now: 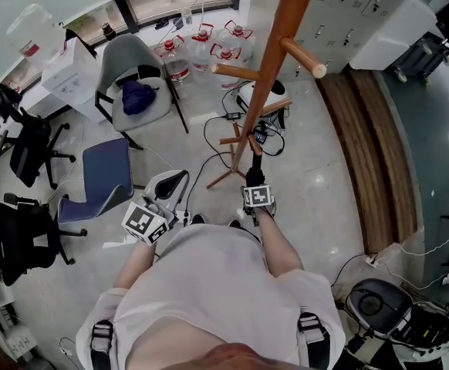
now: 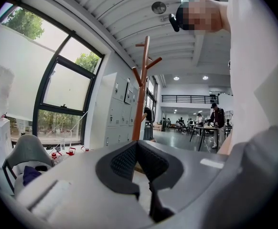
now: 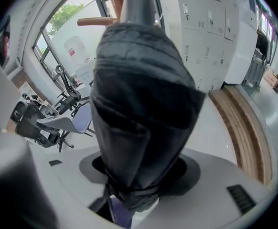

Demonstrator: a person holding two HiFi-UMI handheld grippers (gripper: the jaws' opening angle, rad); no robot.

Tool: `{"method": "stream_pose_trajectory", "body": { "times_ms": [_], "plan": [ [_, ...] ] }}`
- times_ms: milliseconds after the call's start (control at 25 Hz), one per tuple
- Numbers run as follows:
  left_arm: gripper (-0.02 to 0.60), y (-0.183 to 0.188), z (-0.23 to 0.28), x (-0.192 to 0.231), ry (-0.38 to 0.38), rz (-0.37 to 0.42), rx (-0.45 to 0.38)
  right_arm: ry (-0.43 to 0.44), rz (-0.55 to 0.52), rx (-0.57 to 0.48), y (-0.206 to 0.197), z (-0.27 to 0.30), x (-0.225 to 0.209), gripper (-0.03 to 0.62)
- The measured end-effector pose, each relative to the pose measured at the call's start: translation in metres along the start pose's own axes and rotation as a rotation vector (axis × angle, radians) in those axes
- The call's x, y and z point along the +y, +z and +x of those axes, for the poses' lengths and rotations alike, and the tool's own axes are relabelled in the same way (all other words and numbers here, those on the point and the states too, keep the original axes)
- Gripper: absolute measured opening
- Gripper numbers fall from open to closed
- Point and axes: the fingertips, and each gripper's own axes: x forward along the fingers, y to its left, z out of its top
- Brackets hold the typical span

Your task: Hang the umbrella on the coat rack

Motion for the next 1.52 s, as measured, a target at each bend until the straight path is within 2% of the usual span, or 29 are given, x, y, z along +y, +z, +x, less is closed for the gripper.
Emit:
{"method": "stream_pose_trajectory", "body": {
  "times_ms": [480, 600, 720, 1200, 1520],
  "plan": [
    [0.011, 0.000, -0.001, 0.005, 0.010, -0.004, 0.008, 0.001, -0.009, 0.055, -0.003, 0.006, 0.002, 0.242],
    [0.011, 0.002, -0.003, 0.005, 0.014, 0.035, 0.001, 0.002, 0.003, 0.089, -0.011, 0.007, 0.003, 0.244],
    [0.011, 0.003, -0.004, 0.003, 0.009, 0.064, -0.002, 0.006, -0.006, 0.062, -0.005, 0.007, 0.005, 0.245],
    [0.011, -0.001, -0.005, 0.007, 0.022, 0.052, 0.000, 0.022, 0.003, 0.096, -0.006, 0.012, 0.006, 0.249],
    [0.011, 0.001, -0.009, 0.005, 0.020, 0.044, -0.019, 0.006, 0.011, 0.057, 0.009, 0.003, 0.007, 0.279]
  ]
}}
